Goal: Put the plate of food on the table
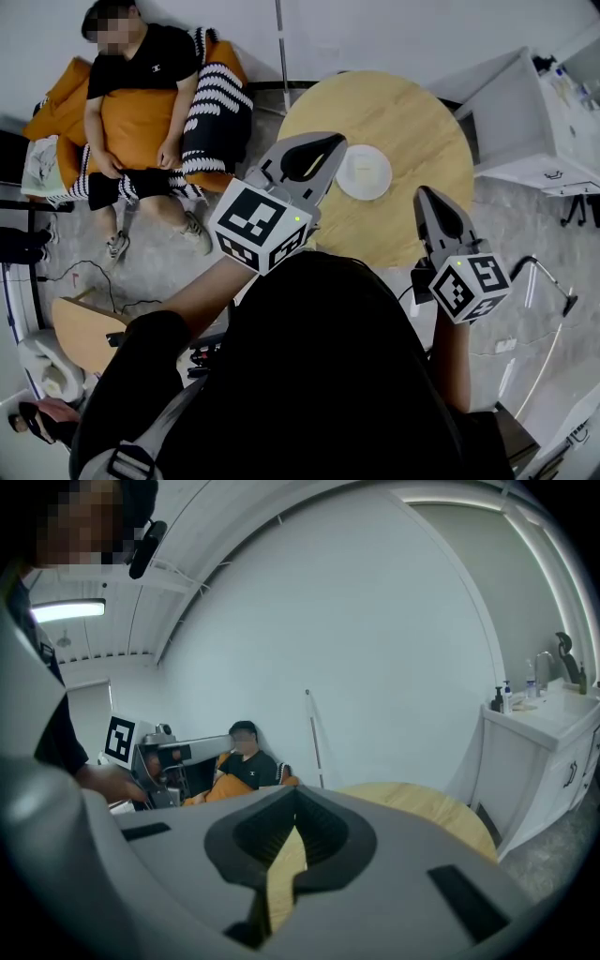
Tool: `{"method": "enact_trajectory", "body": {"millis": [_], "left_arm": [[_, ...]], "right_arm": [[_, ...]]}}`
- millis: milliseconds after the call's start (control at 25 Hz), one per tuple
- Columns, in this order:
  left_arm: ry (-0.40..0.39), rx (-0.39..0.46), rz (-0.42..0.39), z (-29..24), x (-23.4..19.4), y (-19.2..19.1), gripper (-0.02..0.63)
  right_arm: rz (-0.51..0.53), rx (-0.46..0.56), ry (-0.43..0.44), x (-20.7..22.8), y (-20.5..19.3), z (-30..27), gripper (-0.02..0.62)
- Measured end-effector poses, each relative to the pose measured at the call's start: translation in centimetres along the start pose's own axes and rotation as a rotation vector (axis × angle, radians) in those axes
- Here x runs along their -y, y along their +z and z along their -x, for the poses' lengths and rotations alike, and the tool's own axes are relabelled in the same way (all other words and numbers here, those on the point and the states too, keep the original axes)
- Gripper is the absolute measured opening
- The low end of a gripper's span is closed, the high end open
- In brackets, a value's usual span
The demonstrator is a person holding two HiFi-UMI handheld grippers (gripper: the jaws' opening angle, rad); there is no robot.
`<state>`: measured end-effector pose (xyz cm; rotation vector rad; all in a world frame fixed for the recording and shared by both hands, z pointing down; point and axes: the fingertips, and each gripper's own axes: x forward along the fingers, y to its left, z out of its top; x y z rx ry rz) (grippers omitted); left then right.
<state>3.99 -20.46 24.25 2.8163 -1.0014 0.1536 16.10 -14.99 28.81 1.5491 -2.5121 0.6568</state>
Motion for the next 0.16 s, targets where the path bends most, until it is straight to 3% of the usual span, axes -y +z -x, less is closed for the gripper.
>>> {"method": "enact_trajectory", "body": {"millis": [160], "left_arm": [[0.006,0.008,0.005,0.14,-0.53,0.79,0.006]], "right_arm": [[0.005,-0.003,0.002,-0.54,0.63,-0.23,0.008]]}}
